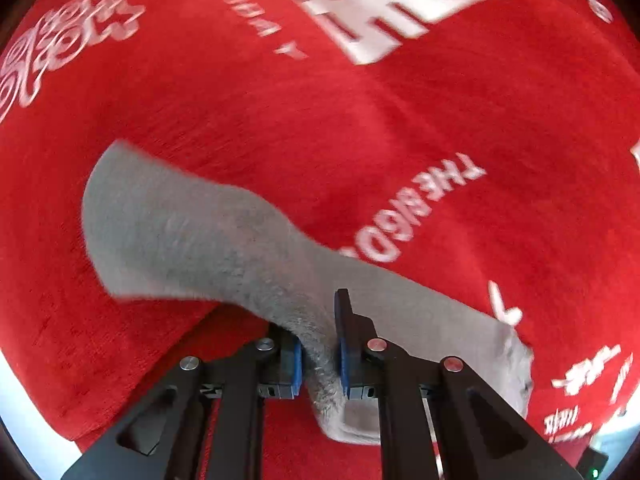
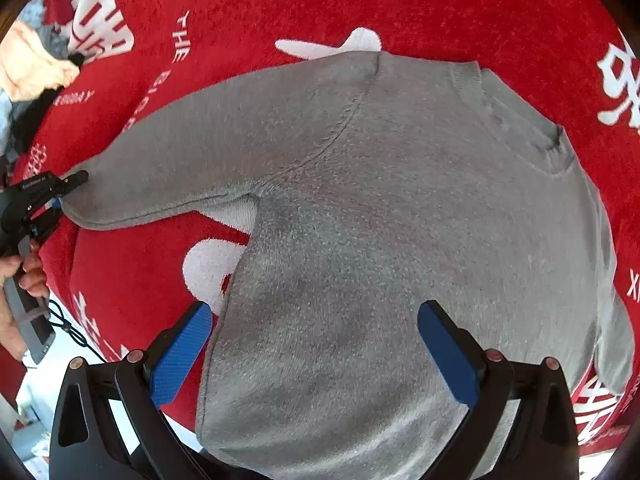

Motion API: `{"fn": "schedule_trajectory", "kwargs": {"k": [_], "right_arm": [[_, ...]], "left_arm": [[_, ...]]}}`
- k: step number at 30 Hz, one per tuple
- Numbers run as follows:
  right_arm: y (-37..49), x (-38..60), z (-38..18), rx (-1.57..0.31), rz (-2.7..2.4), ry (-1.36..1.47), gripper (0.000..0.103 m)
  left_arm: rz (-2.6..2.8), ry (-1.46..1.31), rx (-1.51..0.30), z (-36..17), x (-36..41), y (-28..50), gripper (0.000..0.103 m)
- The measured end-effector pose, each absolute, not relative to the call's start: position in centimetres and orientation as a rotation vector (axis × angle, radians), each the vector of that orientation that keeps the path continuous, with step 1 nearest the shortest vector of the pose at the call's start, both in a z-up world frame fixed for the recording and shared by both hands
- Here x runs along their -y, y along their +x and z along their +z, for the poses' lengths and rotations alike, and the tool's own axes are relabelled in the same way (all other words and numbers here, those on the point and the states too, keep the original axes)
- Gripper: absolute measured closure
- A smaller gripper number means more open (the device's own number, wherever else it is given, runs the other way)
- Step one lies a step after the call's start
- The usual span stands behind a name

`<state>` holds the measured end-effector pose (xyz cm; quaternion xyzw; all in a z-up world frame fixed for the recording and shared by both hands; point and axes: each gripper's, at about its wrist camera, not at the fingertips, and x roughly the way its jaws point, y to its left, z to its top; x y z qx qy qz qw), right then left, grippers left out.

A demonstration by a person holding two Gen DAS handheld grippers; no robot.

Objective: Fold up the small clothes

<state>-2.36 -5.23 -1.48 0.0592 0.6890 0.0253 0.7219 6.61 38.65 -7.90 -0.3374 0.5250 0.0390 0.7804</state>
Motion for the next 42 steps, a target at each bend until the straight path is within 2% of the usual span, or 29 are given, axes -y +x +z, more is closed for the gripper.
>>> {"fn": "schedule_trajectory", "kwargs": {"k": [6,11,15,20,25,28,31,32,33,35,39,42], "right_arm": [[-3.8,8.0,-0.7,-1.495,0.032,0.206,0.000],[-5.1,12.2,0.0,-1.456,0.012,0.259,0.000],[-6.8,17.2,0.8,-1.433,-0.035,0.319,0.000],[-9.7,24.5,1.6,-1.400,-0.132,0.376,0.000],[-13.0,30.9,0.1,-1.412,-0.231,0.441,0.000],[-14.6,33.5,-1.3,-1.433,-0.267,0.495,0.000],[-15.5,34.8,-2.3,-1.440,-0.279,0.575,0.000],[-15.5,35.0,-2.5,-1.432,-0.271,0.609,0.000],[-15.3,35.3,-2.5,-1.418,-0.255,0.647,0.000],[-14.1,35.7,-2.6,-1.363,-0.194,0.752,0.000],[-9.7,34.1,-3.9,-1.245,-0.060,0.930,0.000],[-6.1,32.6,-6.1,-1.201,-0.004,1.044,0.002]], "left_arm": [[-0.123,-0.675,-1.062,-2.5,-32.6,7.8,0.089],[-0.336,-0.615,-1.000,2.6,-22.7,8.5,0.089],[-0.499,-0.562,-1.003,4.4,-13.5,8.2,0.089],[-0.664,-0.434,-1.087,2.8,-0.3,6.3,0.089],[-0.699,-0.231,-1.184,-1.7,9.7,3.7,0.089],[-0.635,-0.094,-1.240,-3.8,11.8,2.7,0.088],[-0.598,-0.058,-1.237,-2.9,10.5,1.7,0.087],[-0.579,-0.057,-1.229,-2.4,9.1,1.5,0.081],[-0.559,-0.055,-1.222,-1.8,8.4,1.6,0.055],[-0.449,-0.049,-1.186,-0.5,4.9,2.0,0.019],[-0.241,0.000,-1.137,0.9,-2.1,2.5,0.019],[-0.101,0.030,-1.177,-0.6,-7.0,2.5,0.019]]}}
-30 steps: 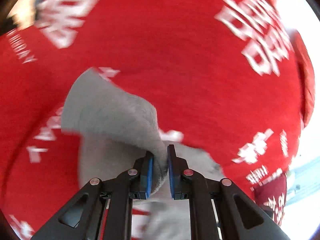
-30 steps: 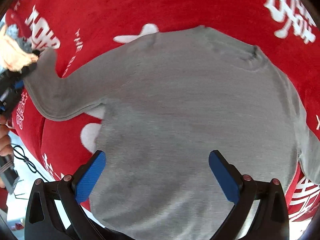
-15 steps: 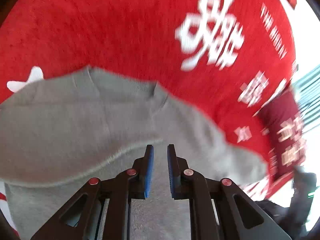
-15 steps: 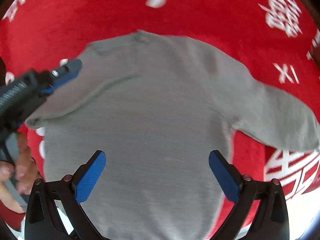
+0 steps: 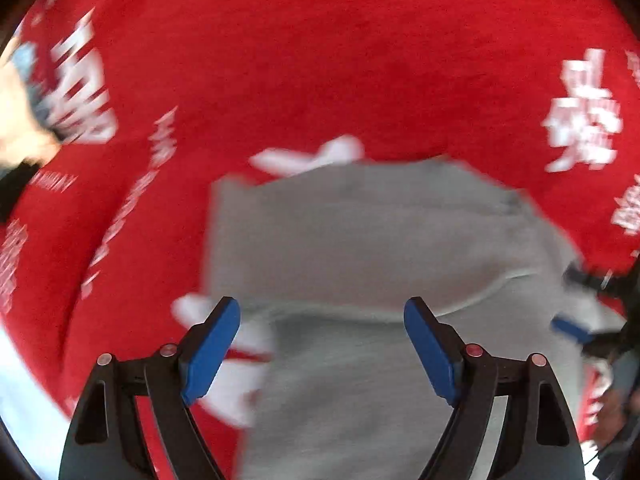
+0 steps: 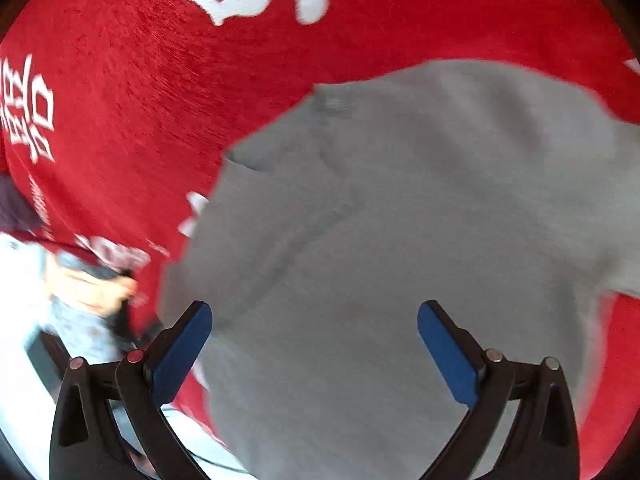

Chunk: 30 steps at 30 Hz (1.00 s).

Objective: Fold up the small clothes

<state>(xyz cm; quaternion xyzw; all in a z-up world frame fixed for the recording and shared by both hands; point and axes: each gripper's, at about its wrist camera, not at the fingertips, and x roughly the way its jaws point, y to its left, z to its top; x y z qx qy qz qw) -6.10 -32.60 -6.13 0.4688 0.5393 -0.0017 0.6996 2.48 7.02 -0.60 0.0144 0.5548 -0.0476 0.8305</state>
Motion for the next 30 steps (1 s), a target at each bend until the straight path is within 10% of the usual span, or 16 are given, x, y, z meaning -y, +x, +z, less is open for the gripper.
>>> {"fn": "schedule_trajectory", "kwargs": {"k": [9,12,13,14,21,30], "right_arm": [[-1.2,30.7,-9.5,-1.126,0.011,1.213,0.016],[-0.4,30.7,-10.3,-1.134,-0.024,1.259,0.046],[-0.4,30.8,-10.8,-1.142,-0.030,1.285,0.086],[-0.5,31.0,-11.1,-1.146,-0.036,1.314,0.095],[-2.6,34.6,-3.9,-1.013,-0.075,1.067,0.095],[-6.9,38.0,-8.3,-1.163,-0.205,0.978,0.096]], "left_arm": [[0.020,-0.031,-1.225,-5.3,-10.5,4.5,0.019],[0.053,0.007,-1.220,-6.2,-9.9,5.3,0.018],[0.065,0.015,-1.226,-6.5,-9.8,5.6,0.018],[0.070,0.015,-1.229,-6.7,-9.5,6.0,0.018],[0.138,0.053,-1.199,-6.7,-10.1,6.4,0.018],[0.110,0.079,-1.206,-7.0,-10.5,6.7,0.018]]}}
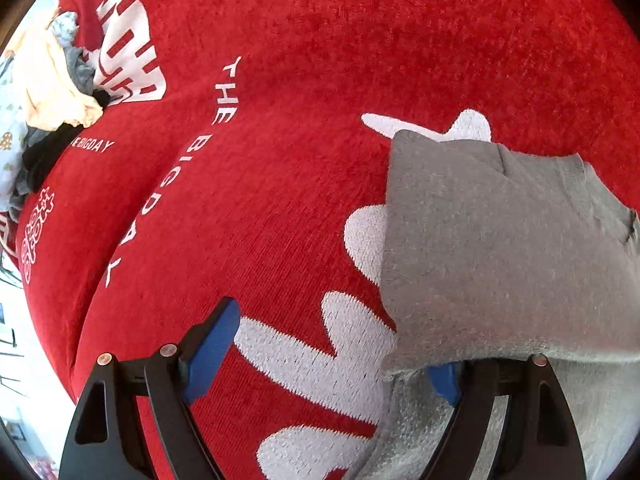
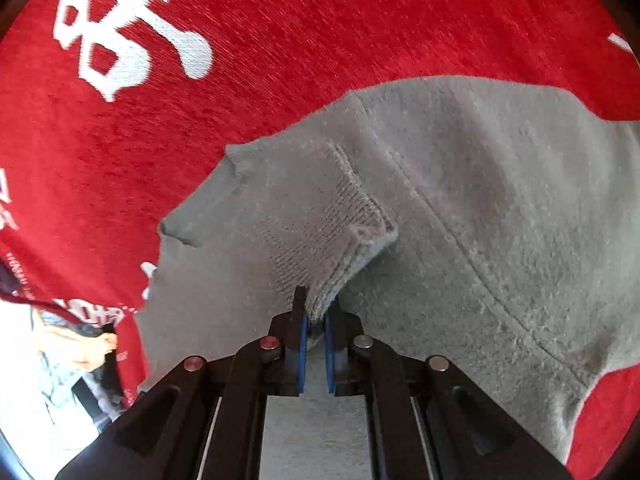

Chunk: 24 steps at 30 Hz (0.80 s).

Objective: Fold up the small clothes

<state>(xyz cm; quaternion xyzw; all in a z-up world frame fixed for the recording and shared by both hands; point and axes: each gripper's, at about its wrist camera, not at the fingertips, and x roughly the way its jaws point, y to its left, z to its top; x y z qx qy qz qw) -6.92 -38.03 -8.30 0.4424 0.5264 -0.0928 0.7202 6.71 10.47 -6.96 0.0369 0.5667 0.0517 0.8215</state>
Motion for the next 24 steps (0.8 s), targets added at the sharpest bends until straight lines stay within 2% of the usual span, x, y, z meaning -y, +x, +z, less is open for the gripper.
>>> {"fn": "schedule_trajectory", "kwargs": {"k": [6,11,18,22,24], "right_arm": [[-5.4,36.9,-5.5,-1.165,-0.224,0.833,0.095],[-6.6,37.6,-6.3,-1.207,-0.242,0.818,0.095],[-5.7,37.0,-5.3,-1.155,-0.230,0.786,0.095],[-6.5,37.2,-7.0,-1.230,-0.255,0.805,0.095],[-7.4,37.7,-6.5,-1.227,-0.270,0.807,0.088]], "left_arm": [[-0.013,0.112,-1.236,-5.0,-11.1,5.4,0.018],[-0.100,0.138,-1.239,-3.5,-10.7,3.8,0.018],[-0.054,0.280,-1.126,-4.8,-9.4,7.4,0.018],[-0.106,0.319,-1.187,-5.1,-10.4,5.8,0.018],[-0.170,0.287,-1.227,-4.7,-11.4,4.2,0.018]]}}
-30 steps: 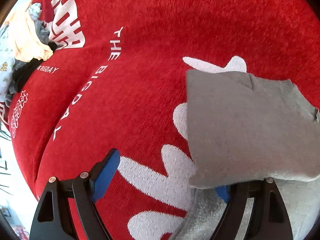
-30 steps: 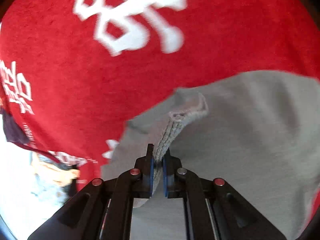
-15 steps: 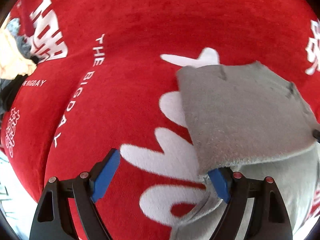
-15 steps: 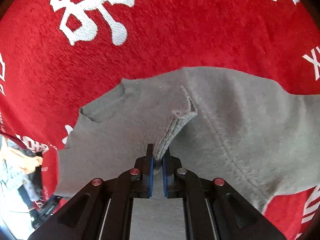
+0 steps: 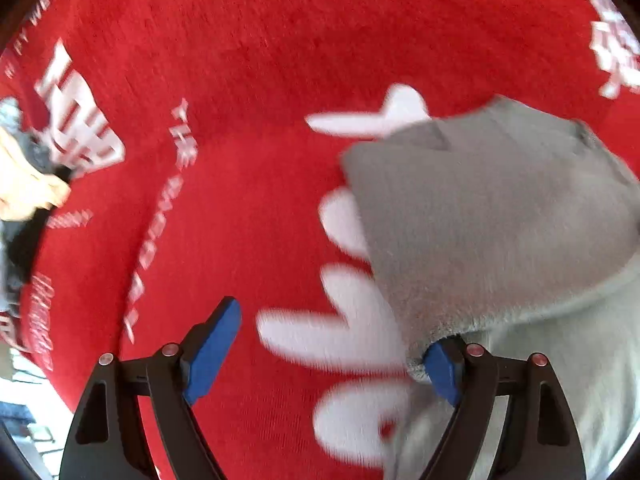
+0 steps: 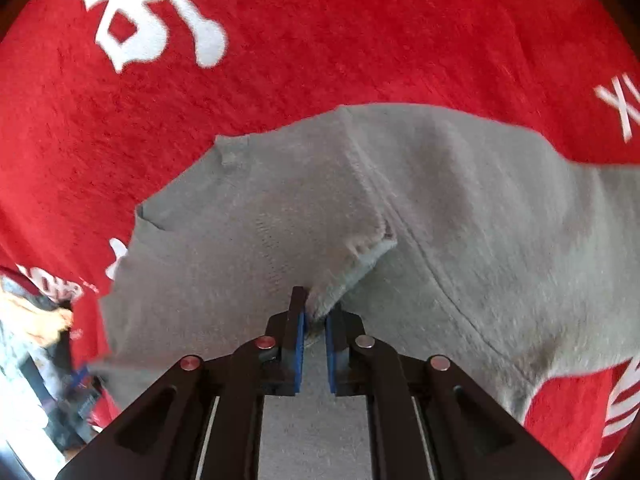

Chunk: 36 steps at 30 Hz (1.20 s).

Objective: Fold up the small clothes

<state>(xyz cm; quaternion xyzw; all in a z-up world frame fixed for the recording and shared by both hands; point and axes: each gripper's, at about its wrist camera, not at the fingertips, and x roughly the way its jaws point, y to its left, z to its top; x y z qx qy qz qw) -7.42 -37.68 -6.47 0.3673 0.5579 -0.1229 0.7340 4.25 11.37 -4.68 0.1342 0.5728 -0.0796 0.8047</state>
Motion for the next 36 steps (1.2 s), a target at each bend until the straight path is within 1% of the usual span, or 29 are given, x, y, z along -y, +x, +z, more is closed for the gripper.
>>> {"fn": "schedule_trajectory", "kwargs": {"k": [2,3,9,11,15,18,20,23,25,26,28,31,33,34,35,36], "right_arm": [[-8.0,37.8,-6.1,-1.245,-0.275,0.775,0.074],[-8.3,38.0,-6.0,-1.254,-0.276,0.772,0.072],[-9.6,39.3,-5.1,-1.289,-0.333,0.771,0.070],[-9.8,39.3,-4.6,-1.285,-0.366,0.737,0.070],[-10.2,39.0,-2.1,-1.222,-0.437,0.718,0.070],[-9.1,37.1,-0.5,-1.191,-0.308,0.682,0.070],[-7.7,34.5,-0.6,-1.241,-0.165,0.626,0.070],[-6.4,31.6,-2.8,-1.342,-0.047,0.578,0.070],[-6.5,30.6,-4.9,-1.402,-0.056,0.589,0.070],[-6.8,30.5,-4.8,-1.368,-0.069,0.581,0.070],[-7.0,30.4,-4.5,-1.364,-0.074,0.563,0.070],[-7.1,30.6,-4.3,-1.376,-0.068,0.561,0.070],[-7.1,31.0,-4.0,-1.382,-0.056,0.549,0.070],[-6.6,30.7,-4.2,-1.382,-0.053,0.545,0.070],[-6.6,30.6,-4.2,-1.380,-0.052,0.543,0.070],[-6.8,30.5,-4.3,-1.375,-0.053,0.544,0.070]], "left_arm": [[-0.230,0.272,-1.273,-4.3,-11.9,2.6,0.018],[-0.252,0.275,-1.290,-4.1,-11.9,2.0,0.018],[-0.337,0.152,-1.330,-2.4,-12.7,2.2,0.018],[-0.331,0.197,-1.337,-2.5,-12.4,2.7,0.018],[-0.384,0.243,-1.371,-2.4,-11.9,0.0,0.018],[-0.434,0.252,-1.440,-2.6,-12.3,-2.5,0.018],[-0.422,0.192,-1.471,-2.1,-13.5,-2.8,0.018],[-0.352,0.042,-1.455,-1.2,-15.6,-0.6,0.018],[-0.327,-0.119,-1.417,-1.6,-16.4,3.0,0.018],[-0.340,-0.174,-1.415,-2.1,-16.4,4.4,0.018],[-0.374,-0.294,-1.413,-4.2,-15.9,7.9,0.018],[-0.426,-0.337,-1.457,-7.4,-14.3,10.8,0.018],[-0.431,-0.330,-1.482,-8.4,-13.5,11.2,0.018],[-0.441,-0.325,-1.466,-8.2,-13.3,11.2,0.018],[-0.455,-0.327,-1.466,-8.1,-13.1,11.1,0.022],[-0.463,-0.331,-1.472,-8.1,-12.9,11.4,0.039]]}}
